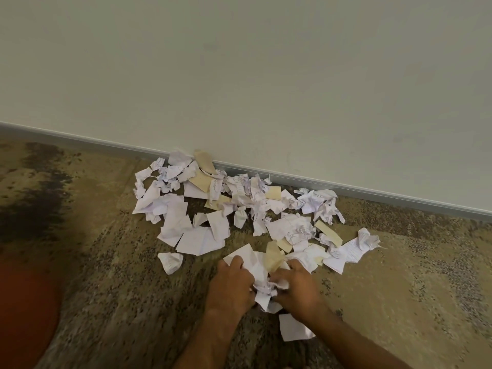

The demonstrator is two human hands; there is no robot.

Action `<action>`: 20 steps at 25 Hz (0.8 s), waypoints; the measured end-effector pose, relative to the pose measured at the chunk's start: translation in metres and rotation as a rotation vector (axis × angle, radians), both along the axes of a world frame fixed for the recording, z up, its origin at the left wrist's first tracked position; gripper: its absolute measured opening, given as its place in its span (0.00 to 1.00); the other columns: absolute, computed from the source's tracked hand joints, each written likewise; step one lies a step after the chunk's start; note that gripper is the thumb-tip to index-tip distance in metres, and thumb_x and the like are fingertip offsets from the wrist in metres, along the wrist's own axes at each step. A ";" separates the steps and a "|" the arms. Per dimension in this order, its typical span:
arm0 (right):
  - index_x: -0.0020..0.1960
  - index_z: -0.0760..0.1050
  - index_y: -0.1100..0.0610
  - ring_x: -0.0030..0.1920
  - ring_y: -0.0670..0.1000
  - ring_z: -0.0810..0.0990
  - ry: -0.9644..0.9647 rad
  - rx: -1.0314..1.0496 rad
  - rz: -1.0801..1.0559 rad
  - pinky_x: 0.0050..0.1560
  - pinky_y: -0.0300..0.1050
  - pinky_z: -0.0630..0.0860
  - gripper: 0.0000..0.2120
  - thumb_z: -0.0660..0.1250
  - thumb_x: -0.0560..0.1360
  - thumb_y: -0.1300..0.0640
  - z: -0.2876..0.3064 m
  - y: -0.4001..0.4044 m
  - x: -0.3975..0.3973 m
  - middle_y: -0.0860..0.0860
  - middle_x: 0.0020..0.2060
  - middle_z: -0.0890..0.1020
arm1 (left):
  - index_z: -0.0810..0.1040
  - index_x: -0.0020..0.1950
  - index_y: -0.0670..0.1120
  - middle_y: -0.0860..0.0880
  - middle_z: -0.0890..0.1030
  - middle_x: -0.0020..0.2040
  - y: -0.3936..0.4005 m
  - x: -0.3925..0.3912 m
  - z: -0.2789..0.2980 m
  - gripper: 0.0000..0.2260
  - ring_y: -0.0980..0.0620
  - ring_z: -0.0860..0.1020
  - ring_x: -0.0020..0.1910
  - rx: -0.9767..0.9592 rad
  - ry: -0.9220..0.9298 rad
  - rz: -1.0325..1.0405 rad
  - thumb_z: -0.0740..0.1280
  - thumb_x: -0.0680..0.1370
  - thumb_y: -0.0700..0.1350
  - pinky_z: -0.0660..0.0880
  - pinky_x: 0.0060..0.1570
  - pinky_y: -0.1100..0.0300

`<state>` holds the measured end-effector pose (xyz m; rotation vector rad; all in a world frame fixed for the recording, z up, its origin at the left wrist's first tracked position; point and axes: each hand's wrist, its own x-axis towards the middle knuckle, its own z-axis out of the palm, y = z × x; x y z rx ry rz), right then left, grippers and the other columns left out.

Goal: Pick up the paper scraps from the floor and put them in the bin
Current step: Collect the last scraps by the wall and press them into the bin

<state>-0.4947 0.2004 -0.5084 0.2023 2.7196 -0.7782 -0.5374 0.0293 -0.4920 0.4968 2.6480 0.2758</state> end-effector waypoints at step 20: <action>0.35 0.84 0.52 0.42 0.56 0.82 0.511 -0.600 -0.105 0.43 0.53 0.78 0.15 0.80 0.60 0.71 0.228 -0.030 -0.053 0.52 0.40 0.83 | 0.86 0.39 0.45 0.50 0.82 0.43 -0.089 -0.011 0.169 0.05 0.52 0.79 0.41 0.687 0.586 0.118 0.77 0.64 0.40 0.78 0.38 0.66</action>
